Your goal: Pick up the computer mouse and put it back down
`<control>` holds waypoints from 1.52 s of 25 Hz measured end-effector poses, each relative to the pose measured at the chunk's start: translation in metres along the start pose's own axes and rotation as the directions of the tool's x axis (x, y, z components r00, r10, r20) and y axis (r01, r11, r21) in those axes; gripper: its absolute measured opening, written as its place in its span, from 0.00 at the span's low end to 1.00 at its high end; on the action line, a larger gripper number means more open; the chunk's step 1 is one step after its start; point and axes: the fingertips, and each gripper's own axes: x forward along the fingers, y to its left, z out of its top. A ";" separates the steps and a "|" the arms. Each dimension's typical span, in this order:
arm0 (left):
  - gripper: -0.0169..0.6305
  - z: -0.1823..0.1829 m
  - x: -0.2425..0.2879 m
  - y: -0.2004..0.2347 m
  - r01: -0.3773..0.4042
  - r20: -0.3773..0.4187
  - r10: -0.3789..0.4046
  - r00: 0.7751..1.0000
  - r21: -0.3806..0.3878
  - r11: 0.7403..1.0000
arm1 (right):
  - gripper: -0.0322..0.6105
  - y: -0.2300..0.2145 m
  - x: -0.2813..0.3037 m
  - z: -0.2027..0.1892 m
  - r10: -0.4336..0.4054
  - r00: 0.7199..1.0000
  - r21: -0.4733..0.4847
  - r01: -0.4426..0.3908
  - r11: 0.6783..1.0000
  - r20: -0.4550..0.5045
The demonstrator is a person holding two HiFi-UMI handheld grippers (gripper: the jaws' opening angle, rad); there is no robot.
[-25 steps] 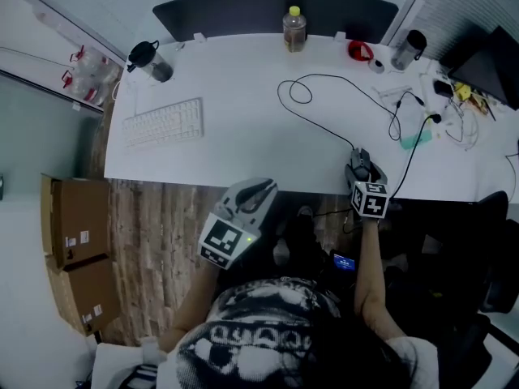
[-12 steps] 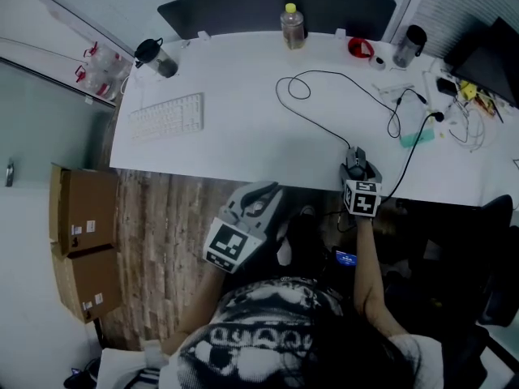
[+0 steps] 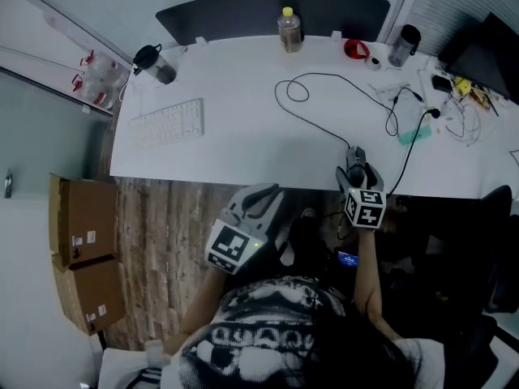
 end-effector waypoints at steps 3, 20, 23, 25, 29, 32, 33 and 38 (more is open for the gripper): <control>0.07 0.003 -0.004 0.006 0.051 0.012 -0.051 0.999 0.021 0.999 | 0.57 0.020 -0.022 0.013 -0.012 0.999 0.022 0.011 1.000 0.047; 0.07 -0.028 -0.087 0.060 0.274 0.057 -0.279 0.958 0.093 0.957 | 0.33 0.189 -0.093 0.035 -0.019 0.973 0.084 -0.001 0.996 0.231; 0.07 -0.038 -0.098 0.060 0.305 0.054 -0.310 0.949 0.087 0.949 | 0.32 0.209 -0.101 0.033 -0.023 0.971 0.075 0.005 0.997 0.239; 0.07 -0.043 -0.103 0.058 0.325 0.053 -0.329 0.943 0.077 0.943 | 0.31 0.218 -0.108 0.033 -0.032 0.969 0.069 0.016 0.997 0.243; 0.07 -0.049 -0.112 0.051 0.369 0.061 -0.373 0.926 0.077 0.926 | 0.25 0.231 -0.125 0.033 -0.058 0.963 0.061 0.043 0.997 0.262; 0.07 -0.052 -0.116 0.044 0.397 0.062 -0.403 0.913 0.085 0.914 | 0.20 0.239 -0.136 0.032 -0.073 0.959 0.062 0.058 0.996 0.274; 0.07 -0.053 -0.117 0.042 0.405 0.062 -0.411 0.910 0.086 0.910 | 0.18 0.242 -0.139 0.031 -0.076 0.958 0.062 0.061 0.996 0.277; 0.07 -0.060 -0.124 0.028 0.437 0.055 -0.442 0.896 0.083 0.896 | 0.13 0.256 -0.149 0.021 -0.074 0.958 0.062 0.060 0.996 0.276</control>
